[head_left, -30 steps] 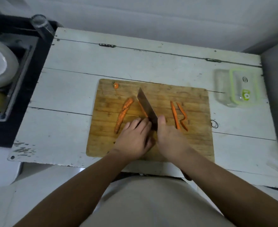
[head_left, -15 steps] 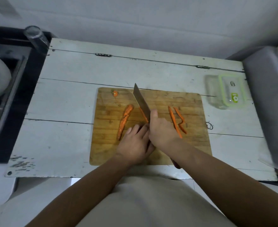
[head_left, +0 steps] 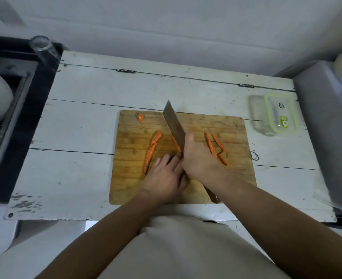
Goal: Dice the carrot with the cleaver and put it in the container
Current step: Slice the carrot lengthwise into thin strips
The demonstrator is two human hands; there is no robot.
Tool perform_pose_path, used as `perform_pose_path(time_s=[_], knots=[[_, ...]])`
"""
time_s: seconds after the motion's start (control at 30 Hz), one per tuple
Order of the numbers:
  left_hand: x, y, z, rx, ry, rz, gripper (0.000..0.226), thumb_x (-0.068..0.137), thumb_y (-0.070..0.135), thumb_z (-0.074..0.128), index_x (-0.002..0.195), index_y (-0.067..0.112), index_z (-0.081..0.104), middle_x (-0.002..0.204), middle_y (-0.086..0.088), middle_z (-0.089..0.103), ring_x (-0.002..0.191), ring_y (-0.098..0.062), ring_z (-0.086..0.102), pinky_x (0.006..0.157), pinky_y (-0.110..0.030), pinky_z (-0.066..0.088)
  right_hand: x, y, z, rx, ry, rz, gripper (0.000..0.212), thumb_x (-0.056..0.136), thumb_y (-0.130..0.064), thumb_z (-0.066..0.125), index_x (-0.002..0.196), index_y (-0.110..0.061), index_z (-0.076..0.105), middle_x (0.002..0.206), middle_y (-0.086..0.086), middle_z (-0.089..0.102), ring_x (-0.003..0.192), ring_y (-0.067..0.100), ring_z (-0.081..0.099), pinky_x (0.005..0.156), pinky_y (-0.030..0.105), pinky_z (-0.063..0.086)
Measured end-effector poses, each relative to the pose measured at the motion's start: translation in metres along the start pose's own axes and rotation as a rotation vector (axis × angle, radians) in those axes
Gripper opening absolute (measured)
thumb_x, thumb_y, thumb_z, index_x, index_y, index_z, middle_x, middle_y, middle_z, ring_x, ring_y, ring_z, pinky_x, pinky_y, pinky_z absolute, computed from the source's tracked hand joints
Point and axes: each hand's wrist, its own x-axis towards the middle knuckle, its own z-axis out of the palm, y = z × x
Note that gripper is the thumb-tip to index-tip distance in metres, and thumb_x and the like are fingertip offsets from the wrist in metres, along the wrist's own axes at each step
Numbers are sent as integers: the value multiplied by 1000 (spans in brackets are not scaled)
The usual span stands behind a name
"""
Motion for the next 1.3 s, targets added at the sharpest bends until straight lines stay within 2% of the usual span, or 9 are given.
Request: perform_pose_path(time_s=[0.17, 0.4, 0.5, 0.67, 0.77, 0.9, 1.0, 1.1, 1.3], knots=[[2, 0, -6, 7, -70, -33, 53, 90, 42, 56, 135, 14, 60, 140, -3, 57, 124, -28, 50, 92, -44, 42, -41, 33, 13, 25, -29, 42, 38, 92, -9, 50, 124, -18, 31, 87, 10, 62, 88, 36, 67, 70, 42, 52], [4, 0, -6, 28, -74, -15, 53, 88, 43, 59, 133, 14, 61, 133, -3, 59, 116, -27, 52, 87, -43, 44, -10, 37, 4, 44, 57, 56, 45, 91, -7, 53, 128, -21, 30, 94, 11, 63, 88, 34, 65, 72, 41, 53], [4, 0, -11, 57, -61, 1, 50, 88, 40, 53, 131, 14, 61, 135, -3, 59, 116, -26, 52, 88, -42, 46, -11, 61, -4, 94, 55, 118, 53, 95, -11, 52, 139, -25, 25, 99, 6, 63, 77, 25, 66, 57, 33, 53], [5, 6, -19, 40, -71, -41, 49, 88, 38, 45, 129, 18, 63, 131, 1, 60, 116, -23, 53, 92, -41, 49, -1, 93, -15, 487, -3, 148, 38, 97, -11, 53, 129, -30, 43, 91, 10, 69, 56, 20, 68, 45, 33, 53], [6, 8, -19, -23, -80, -118, 47, 90, 35, 44, 130, 19, 63, 130, 3, 60, 118, -22, 51, 97, -41, 49, -4, 114, -25, 769, -71, 205, 37, 92, -4, 55, 123, -23, 49, 76, 20, 71, 43, 20, 53, 46, 32, 47], [18, 9, -26, -172, -86, -204, 43, 94, 16, 59, 137, 16, 61, 127, 0, 63, 119, -22, 52, 106, -39, 46, -6, 157, -57, 1132, -242, 158, 28, 95, -3, 57, 122, -7, 54, 77, 24, 67, 43, 17, 37, 41, 26, 40], [32, -4, -35, -97, -107, -100, 47, 93, 8, 65, 139, 18, 60, 133, -2, 59, 122, -24, 52, 106, -42, 47, -2, 187, -78, 1341, -334, 175, 21, 95, -3, 53, 115, -7, 55, 78, 20, 64, 40, 11, 31, 39, 22, 33], [51, -19, -41, 145, -235, 144, 49, 87, 9, 71, 131, 28, 65, 139, 0, 56, 128, -23, 48, 103, -40, 45, 0, 208, -85, 1313, -366, 185, 23, 94, -1, 53, 115, -9, 54, 82, 22, 64, 41, 11, 29, 38, 23, 33], [77, -7, -50, 221, -382, 381, 16, 96, 28, 59, 106, 30, 70, 108, 10, 63, 111, -17, 51, 97, -35, 39, -9, 223, -77, 1309, -346, 175, 30, 96, 0, 52, 124, -9, 54, 86, 28, 64, 41, 12, 32, 39, 24, 35]])
